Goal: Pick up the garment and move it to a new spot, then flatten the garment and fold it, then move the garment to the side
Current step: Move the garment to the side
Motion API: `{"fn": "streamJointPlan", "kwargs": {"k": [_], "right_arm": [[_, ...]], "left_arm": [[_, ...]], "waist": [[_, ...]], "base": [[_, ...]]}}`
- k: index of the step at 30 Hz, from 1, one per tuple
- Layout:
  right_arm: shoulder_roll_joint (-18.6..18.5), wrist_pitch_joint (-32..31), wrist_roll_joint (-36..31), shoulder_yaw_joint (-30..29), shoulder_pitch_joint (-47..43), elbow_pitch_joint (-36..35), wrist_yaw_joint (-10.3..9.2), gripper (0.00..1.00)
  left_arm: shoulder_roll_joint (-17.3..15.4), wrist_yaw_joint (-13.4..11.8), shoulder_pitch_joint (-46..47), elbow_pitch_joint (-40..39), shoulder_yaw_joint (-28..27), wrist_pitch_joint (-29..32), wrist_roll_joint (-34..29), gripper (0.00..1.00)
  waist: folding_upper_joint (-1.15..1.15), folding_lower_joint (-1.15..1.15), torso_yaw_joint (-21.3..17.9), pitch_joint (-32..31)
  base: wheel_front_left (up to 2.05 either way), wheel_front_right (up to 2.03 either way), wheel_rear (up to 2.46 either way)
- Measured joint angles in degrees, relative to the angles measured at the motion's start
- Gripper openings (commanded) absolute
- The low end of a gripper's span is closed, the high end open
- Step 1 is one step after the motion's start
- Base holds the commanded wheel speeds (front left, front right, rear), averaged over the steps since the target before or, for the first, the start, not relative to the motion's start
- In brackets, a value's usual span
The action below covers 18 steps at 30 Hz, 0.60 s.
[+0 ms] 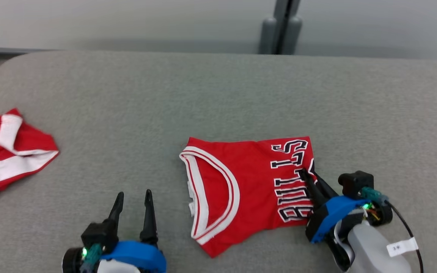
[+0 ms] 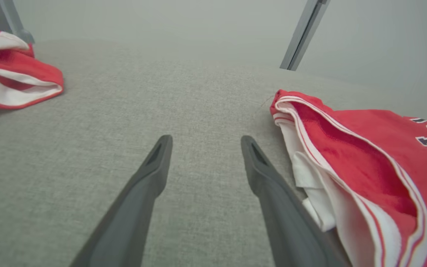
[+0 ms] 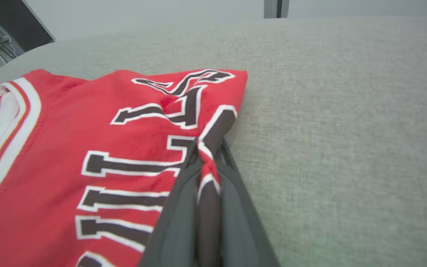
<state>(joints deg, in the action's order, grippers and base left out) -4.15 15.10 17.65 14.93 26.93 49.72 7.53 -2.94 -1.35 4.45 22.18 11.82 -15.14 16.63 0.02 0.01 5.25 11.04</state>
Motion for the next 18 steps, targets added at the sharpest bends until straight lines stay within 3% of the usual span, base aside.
{"fn": "streamJointPlan", "kwargs": {"k": [9, 18], "right_arm": [[0.24, 0.02, 0.23, 1.37, -0.2, -6.81, -0.03, 0.0], [-0.15, 0.02, 1.97, 3.68, -0.37, -8.81, -0.03, 0.0]], "left_arm": [[0.04, 0.65, 3.03, 0.93, 1.88, 0.0, 0.09, 1.0], [0.07, 0.89, 5.04, 2.07, 3.05, 0.01, 0.18, 1.0]], "waist": [[0.0, -0.01, -14.44, 1.38], [-0.01, -0.01, -28.18, 1.34]], "base": [[0.0, 0.0, 0.0], [0.0, 0.0, 0.0]]}}
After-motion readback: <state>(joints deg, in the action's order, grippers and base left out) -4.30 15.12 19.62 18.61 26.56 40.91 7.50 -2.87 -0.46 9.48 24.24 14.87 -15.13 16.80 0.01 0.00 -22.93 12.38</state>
